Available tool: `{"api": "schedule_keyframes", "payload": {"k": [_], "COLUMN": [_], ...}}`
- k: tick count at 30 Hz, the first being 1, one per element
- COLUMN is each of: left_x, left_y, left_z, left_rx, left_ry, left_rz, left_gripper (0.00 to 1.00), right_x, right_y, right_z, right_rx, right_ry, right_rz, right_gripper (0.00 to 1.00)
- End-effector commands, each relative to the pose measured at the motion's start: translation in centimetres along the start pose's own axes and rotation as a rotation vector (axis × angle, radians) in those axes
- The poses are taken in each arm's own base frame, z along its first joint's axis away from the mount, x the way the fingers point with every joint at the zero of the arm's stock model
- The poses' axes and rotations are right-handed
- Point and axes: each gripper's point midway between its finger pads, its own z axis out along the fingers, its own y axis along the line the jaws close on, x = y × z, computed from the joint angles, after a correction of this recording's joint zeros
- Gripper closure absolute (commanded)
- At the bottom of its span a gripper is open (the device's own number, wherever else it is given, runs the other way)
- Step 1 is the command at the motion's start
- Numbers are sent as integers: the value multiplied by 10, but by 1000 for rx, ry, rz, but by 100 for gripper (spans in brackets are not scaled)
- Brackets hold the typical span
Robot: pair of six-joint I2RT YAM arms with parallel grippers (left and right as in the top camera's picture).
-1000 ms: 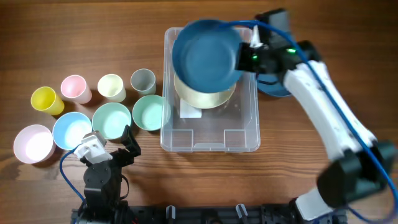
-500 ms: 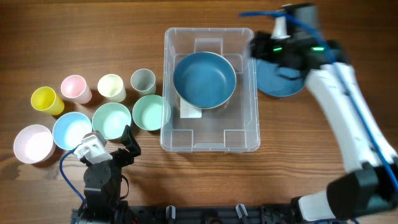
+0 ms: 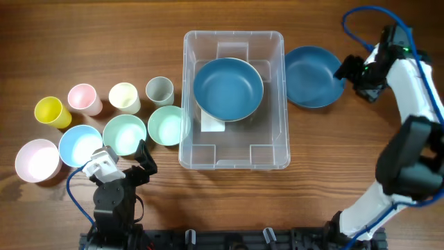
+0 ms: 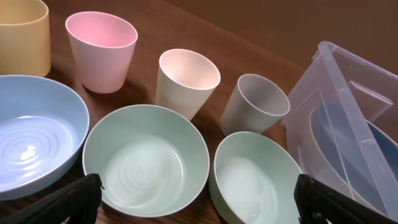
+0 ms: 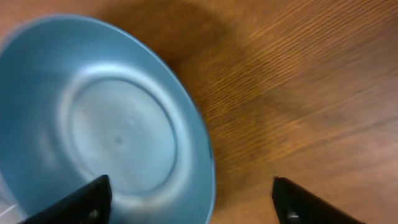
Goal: Pack container
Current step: 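Grasp the second teal plate's rim with the right gripper, then stack the second teal plate into the bin and withdraw the right arm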
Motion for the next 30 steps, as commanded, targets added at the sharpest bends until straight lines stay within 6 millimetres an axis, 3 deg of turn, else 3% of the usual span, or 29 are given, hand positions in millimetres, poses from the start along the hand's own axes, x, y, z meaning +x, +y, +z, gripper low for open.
{"api": "schedule_keyframes", "payload": {"k": [1, 4, 6, 7, 12, 14, 18, 22, 24, 26, 30], "left_x": [0, 0, 0, 0, 0, 0, 0, 0, 0, 0, 0], "left_y": [0, 0, 0, 0, 0, 0, 0, 0, 0, 0, 0], "left_z": [0, 0, 0, 0, 0, 0, 0, 0, 0, 0, 0], "left_rx": [4, 4, 4, 4, 4, 4, 4, 3, 4, 4, 3], "left_ry": [-1, -1, -1, -1, -1, -1, -1, -1, -1, -2, -1], "left_rz": [-11, -11, -11, -11, -11, -11, -11, -11, -11, -11, -11], "left_gripper": [0, 0, 0, 0, 0, 0, 0, 0, 0, 0, 0], "right_x": [14, 16, 14, 13, 14, 14, 10, -8, -22, -27, 2], "right_y": [-5, -9, -8, -7, -16, -24, -34, -29, -22, 8, 66], "right_z": [35, 47, 47, 47, 48, 47, 34, -9, -57, -121, -195], "right_rx": [0, 9, 5, 5, 55, 95, 136, 128, 115, -9, -183], "right_ry": [90, 107, 98, 95, 89, 85, 58, -56, -187, -329, -448], "right_rz": [0, 23, 31, 41, 78, 79, 87, 103, 122, 88, -71], "right_gripper": [30, 42, 64, 69, 80, 94, 96, 96, 96, 96, 96]}}
